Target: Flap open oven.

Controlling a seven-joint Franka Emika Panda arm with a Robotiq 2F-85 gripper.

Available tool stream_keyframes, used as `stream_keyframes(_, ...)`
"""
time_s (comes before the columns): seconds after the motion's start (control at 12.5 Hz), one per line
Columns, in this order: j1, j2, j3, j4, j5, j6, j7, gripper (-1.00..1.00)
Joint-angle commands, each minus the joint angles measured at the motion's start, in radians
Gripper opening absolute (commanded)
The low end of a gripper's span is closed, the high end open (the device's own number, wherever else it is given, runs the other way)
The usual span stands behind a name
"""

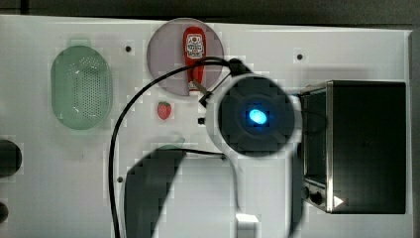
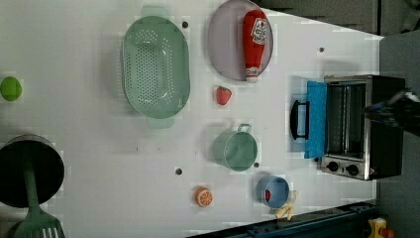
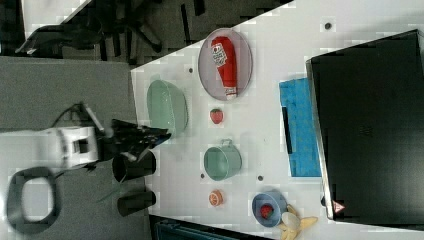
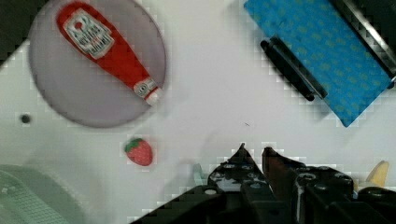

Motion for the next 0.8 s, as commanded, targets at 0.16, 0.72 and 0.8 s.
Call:
stream_keyframes(0.16, -0.009, -0.039, -0.021, 0.080, 0.007, -0.092, 0.047, -0.65)
stream_keyframes(0.72, -0.011, -0.069, -0.028, 0.131, -0.008, -0.283, 0.198, -0.65)
stream_keyframes(0.8, -0.013, -0.068, -0.031, 0.131, -0.008, -0.283, 0.198, -0.65)
